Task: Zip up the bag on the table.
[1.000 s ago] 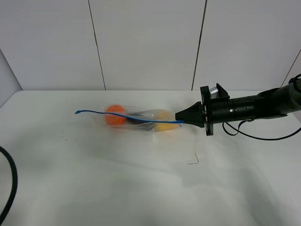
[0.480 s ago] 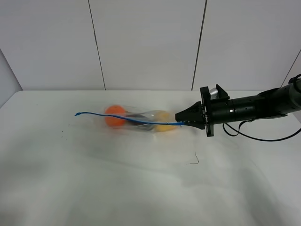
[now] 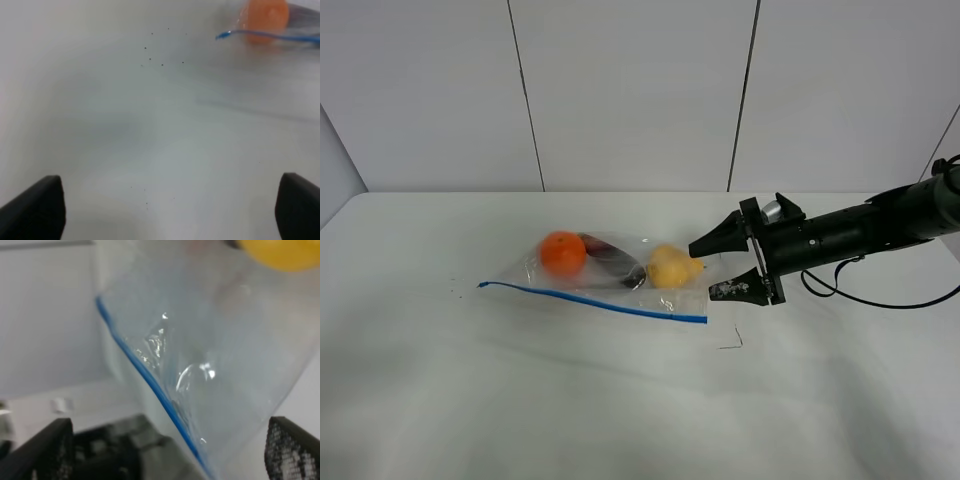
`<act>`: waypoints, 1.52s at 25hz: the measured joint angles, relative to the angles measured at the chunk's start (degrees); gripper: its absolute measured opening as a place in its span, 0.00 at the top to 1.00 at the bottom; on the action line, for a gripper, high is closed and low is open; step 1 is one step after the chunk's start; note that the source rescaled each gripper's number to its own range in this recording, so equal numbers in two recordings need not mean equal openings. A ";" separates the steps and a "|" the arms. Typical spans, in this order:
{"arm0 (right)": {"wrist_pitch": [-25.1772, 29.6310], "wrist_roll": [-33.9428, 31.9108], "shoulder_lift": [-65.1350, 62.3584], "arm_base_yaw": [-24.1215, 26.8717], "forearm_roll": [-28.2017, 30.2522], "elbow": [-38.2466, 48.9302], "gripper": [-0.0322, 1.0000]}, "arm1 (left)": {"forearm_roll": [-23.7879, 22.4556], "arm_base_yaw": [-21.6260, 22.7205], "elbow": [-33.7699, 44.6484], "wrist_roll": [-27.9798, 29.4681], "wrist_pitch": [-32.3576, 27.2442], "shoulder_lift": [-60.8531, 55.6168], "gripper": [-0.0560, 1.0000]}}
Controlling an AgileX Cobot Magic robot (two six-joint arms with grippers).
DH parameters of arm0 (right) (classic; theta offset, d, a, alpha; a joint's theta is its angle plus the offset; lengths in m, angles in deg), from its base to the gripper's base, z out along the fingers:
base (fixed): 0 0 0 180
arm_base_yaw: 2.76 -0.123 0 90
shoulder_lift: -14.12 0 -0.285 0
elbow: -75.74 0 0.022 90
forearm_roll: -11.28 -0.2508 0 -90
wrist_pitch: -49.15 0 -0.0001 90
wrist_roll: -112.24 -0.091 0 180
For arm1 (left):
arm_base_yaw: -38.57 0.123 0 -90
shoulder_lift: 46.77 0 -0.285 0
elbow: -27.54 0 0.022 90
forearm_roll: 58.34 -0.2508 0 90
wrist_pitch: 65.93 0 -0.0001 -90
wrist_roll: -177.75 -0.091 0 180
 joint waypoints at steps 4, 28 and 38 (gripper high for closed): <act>-0.76 -8.47 0.00 0.00 15.99 -8.06 0.15 | 0.00 0.00 0.00 0.00 0.00 0.00 0.00; 3.29 -33.83 -10.23 1.41 67.39 -18.02 0.14 | 0.45 0.00 0.00 0.00 0.00 0.00 0.00; 3.46 -34.05 -34.77 1.36 68.06 10.27 0.14 | 0.45 0.00 0.00 0.00 0.00 0.00 0.00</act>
